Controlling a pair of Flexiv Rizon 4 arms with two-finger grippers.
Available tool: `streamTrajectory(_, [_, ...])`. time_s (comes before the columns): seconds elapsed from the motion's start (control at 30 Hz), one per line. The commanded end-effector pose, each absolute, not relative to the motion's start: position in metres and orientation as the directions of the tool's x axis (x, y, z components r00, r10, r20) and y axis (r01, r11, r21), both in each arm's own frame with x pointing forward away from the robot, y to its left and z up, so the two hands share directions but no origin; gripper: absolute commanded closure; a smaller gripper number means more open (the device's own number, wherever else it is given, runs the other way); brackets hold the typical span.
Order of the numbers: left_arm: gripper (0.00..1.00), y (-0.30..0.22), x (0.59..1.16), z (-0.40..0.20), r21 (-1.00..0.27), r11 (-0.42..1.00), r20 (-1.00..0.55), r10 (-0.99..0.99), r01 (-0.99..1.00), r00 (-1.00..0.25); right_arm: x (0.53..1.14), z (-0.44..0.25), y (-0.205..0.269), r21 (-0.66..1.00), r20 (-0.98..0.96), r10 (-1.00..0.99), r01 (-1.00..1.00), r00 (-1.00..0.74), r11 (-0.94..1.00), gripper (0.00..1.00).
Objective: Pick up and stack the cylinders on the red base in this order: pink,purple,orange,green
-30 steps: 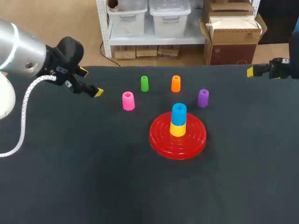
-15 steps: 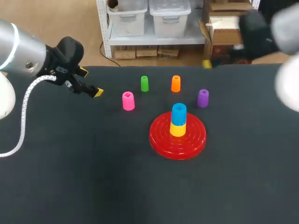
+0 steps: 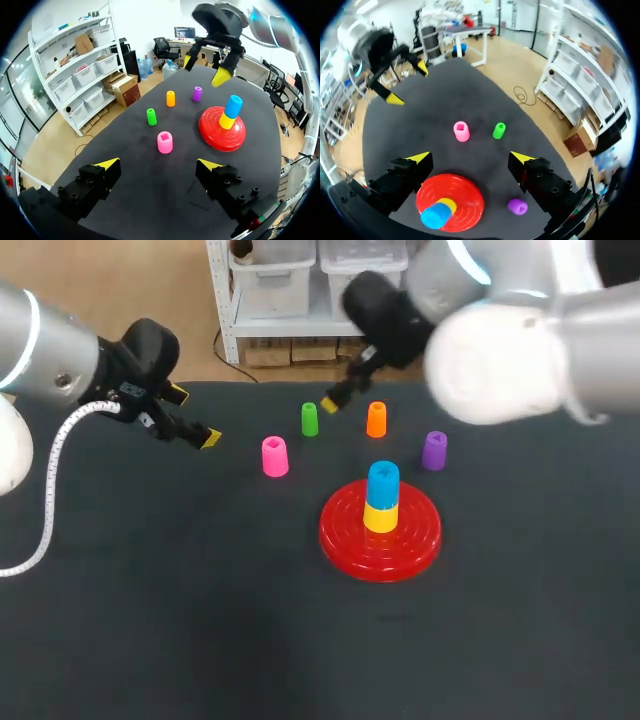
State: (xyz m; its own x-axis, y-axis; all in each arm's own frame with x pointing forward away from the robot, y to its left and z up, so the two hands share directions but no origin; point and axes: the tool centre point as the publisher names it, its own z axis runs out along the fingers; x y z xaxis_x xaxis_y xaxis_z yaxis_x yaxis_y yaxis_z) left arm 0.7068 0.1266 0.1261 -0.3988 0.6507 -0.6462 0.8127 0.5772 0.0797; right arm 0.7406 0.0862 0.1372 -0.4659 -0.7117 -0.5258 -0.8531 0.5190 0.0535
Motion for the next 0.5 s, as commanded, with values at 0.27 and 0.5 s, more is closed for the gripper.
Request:
streamTrajectory(0.27, [0.00, 0.127, 0.707, 0.126, 0.081, 0.577, -0.646, 0.651, 0.812, -0.399, 0.758, 0.073, 0.146, 0.008, -0.292, -0.870, -0.910, -0.398, 0.414, 0.00])
streamTrajectory(0.5, [0.00, 0.127, 0.707, 0.126, 0.081, 0.577, -0.646, 0.651, 0.812, -0.399, 0.754, 0.059, 0.155, 0.036, -0.251, -0.887, -0.919, -0.388, 0.392, 0.00])
